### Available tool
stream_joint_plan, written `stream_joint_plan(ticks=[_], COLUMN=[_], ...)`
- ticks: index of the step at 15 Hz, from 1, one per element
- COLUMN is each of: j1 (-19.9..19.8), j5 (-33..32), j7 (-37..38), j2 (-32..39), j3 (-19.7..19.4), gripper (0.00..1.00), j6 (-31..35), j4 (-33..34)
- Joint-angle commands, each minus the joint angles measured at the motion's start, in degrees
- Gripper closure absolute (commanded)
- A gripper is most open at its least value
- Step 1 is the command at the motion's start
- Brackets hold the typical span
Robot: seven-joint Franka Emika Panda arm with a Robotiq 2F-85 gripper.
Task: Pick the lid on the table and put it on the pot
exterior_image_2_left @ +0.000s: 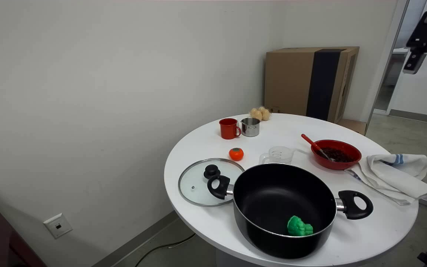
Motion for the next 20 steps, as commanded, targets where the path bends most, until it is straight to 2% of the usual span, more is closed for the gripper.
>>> stream_joint_plan(ticks=[1, 5, 11, 13, 16, 17, 20], j1=[0.21, 1.65, 2.09, 2.11, 2.08, 1.54, 1.66], j5=[1.48, 5.08, 6.94, 6.00, 3.46, 4.85, 4.24], j7=[0.84, 1.20, 1.13, 0.35, -2.14, -0.16, -0.94], j2=[7.83, 17.56, 30.09, 31.38, 30.16, 31.26, 31.26], j3=[0.76, 1.57, 7.36, 9.54, 11.73, 11.74, 12.29], gripper=[0.00, 0.00, 0.00, 0.00, 0.00, 0.00, 0.00], j6=[3.84, 7.77, 7.99, 8.50, 9.26, 8.53, 8.56], j4=[8.09, 18.02, 29.08, 29.04, 23.40, 26.43, 24.35])
